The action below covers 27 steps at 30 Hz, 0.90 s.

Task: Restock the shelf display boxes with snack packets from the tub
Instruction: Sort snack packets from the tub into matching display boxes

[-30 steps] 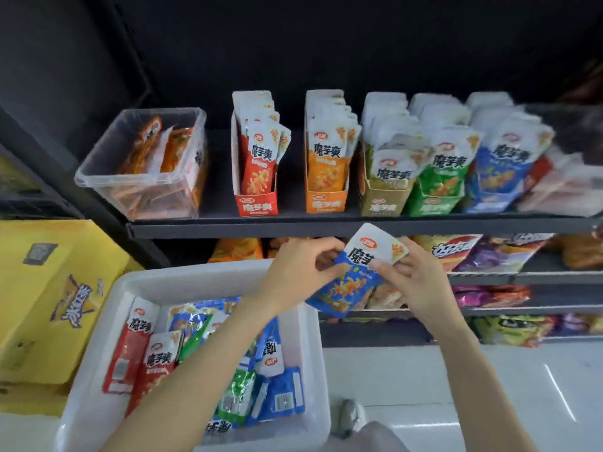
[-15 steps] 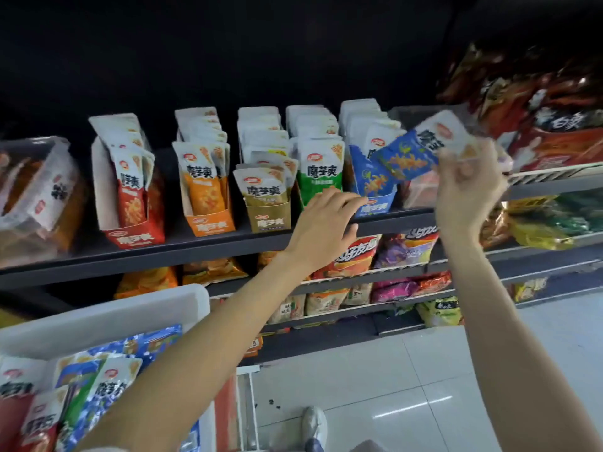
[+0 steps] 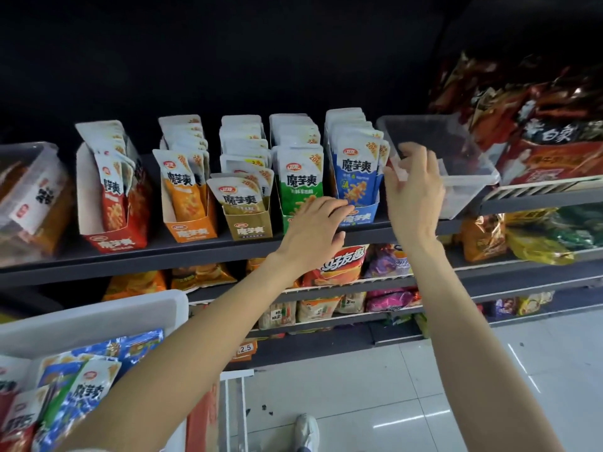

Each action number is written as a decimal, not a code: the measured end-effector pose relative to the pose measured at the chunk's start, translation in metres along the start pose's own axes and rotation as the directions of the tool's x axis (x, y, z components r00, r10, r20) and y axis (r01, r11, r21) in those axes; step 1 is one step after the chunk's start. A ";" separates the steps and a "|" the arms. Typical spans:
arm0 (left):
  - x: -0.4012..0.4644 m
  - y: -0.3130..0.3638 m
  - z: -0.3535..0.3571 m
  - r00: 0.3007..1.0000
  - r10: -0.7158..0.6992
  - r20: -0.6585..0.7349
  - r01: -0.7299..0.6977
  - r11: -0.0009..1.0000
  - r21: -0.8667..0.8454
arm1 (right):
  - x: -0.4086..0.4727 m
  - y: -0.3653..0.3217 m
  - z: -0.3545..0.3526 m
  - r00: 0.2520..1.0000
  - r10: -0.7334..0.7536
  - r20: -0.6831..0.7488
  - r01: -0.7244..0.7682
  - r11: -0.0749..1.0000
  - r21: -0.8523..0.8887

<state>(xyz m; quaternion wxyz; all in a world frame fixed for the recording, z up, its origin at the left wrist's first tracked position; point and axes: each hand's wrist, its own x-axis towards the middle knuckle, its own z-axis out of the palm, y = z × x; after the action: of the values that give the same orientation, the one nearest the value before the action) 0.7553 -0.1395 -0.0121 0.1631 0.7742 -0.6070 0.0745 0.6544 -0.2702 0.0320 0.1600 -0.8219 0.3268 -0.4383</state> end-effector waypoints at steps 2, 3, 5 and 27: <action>-0.012 0.003 -0.013 0.985 -0.079 -0.152 0.060 0.991 -0.122 | -0.022 -0.007 -0.006 0.999 -0.035 -0.041 0.038 0.996 0.080; -0.023 0.004 -0.020 0.958 -0.137 -0.253 0.090 0.978 -0.187 | -0.036 -0.014 -0.007 0.998 -0.046 -0.038 0.050 0.991 0.126; -0.052 0.000 -0.035 0.876 -0.218 -0.431 0.098 0.954 -0.283 | -0.068 -0.032 -0.006 0.999 -0.049 0.021 0.043 0.974 0.225; -0.432 -0.168 -0.061 0.462 -0.766 0.448 0.844 0.535 0.043 | -0.317 -0.266 0.188 0.141 -0.192 0.971 0.341 0.930 0.135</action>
<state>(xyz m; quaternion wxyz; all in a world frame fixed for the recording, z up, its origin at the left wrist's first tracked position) 0.8135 0.3119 -0.1179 0.1170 0.9461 -0.1910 -0.2340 0.7877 0.1356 -0.1234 0.2007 -0.9628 0.0254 0.1794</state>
